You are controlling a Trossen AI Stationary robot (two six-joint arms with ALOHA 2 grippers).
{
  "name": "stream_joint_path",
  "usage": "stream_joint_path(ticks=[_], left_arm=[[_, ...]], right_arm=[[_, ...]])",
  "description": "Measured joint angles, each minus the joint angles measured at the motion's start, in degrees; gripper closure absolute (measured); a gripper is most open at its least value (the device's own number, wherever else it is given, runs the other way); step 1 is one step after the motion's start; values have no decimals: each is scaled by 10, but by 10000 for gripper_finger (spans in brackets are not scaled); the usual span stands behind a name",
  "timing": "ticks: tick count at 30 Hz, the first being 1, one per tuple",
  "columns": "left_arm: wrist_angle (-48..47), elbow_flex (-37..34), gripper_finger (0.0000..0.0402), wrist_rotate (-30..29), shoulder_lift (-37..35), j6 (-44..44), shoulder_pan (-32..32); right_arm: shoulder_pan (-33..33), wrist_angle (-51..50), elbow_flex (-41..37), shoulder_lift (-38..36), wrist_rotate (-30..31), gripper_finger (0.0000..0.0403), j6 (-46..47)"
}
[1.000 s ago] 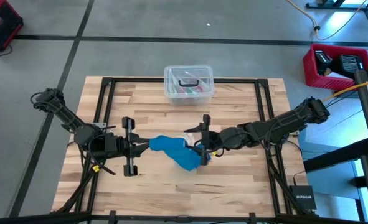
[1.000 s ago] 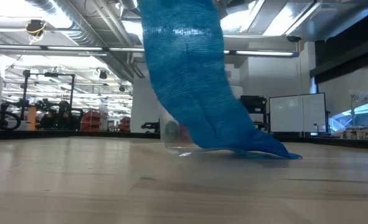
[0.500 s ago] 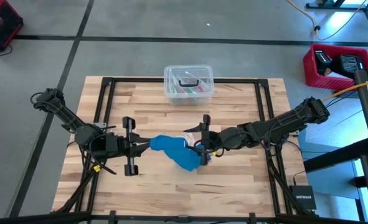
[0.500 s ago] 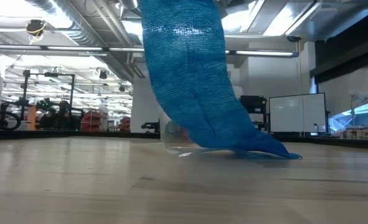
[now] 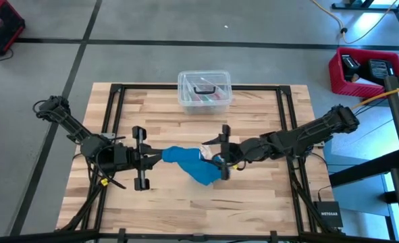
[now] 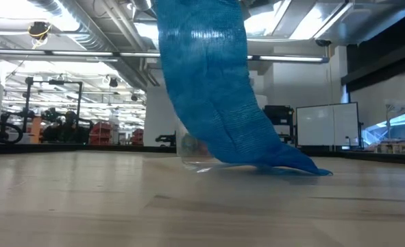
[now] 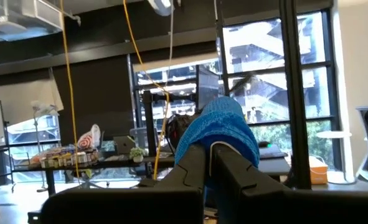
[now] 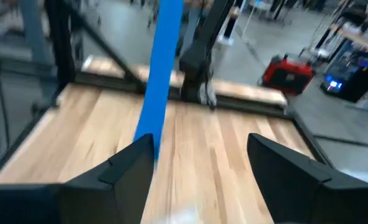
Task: Roll bandage
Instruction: Roll the blue bandage
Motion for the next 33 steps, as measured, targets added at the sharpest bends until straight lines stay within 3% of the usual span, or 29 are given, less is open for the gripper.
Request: stream_joint_path(ticks=[7,12,16,24,33], left_arm=[[-94,74,400,-1,10,-6,23],[-183,113,401,-12,14,-20,38],[-240,116,401,-14,14,-72,66],[-266,116,401,50,14,-111,86],[-268,116,402,52,14,-89,81]], right_arm=[[18,-34,-77,-113,-20,143,22],[16,49,-171,-183,-3,143,34],[13,80,-212,-208,43,143,44],[9,125,-228,-180,41,143,63],[10,217,-228,-108,-18,143,83]])
